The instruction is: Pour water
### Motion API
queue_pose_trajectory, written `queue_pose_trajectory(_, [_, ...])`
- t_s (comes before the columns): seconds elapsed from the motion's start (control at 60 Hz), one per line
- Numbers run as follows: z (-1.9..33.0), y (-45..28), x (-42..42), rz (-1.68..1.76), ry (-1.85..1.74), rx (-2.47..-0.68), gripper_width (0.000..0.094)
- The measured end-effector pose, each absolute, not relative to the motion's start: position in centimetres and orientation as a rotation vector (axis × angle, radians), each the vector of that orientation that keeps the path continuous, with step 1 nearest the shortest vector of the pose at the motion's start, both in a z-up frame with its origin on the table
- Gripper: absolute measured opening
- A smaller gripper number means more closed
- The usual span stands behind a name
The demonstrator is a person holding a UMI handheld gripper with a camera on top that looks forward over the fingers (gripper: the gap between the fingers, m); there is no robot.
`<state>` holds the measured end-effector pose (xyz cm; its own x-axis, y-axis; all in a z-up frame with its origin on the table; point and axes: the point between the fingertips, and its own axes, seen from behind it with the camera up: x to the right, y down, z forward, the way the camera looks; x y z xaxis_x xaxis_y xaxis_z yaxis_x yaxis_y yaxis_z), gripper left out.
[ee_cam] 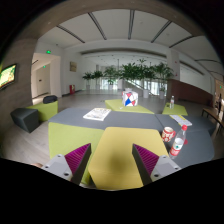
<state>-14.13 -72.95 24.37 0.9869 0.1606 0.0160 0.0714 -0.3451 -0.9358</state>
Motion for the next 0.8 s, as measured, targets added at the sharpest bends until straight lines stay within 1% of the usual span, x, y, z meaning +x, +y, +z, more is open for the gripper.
queue_pose_trajectory(0.1, [24.0,-72.8,-12.5,0.085,-0.138,-1.94,0.0844])
queue_pose_trajectory(0.183, [22.6,-72.6,-9.2,0.053,-0.124,-1.952,0.0841])
queue_pose_trajectory(0.317, [18.9,-72.0,-1.4,-0.001,-0.059,-1.984,0.0844])
queue_pose_trajectory(0.5, [13.7,-69.9,11.8,-0.144,0.049,-2.004,0.084])
queue_pose_trajectory(0.633, [12.0,-66.4,18.4,-0.224,0.058,-1.978,0.0836])
queue_pose_trajectory(0.8, [10.6,-59.9,21.7,-0.238,0.034,-1.926,0.0826])
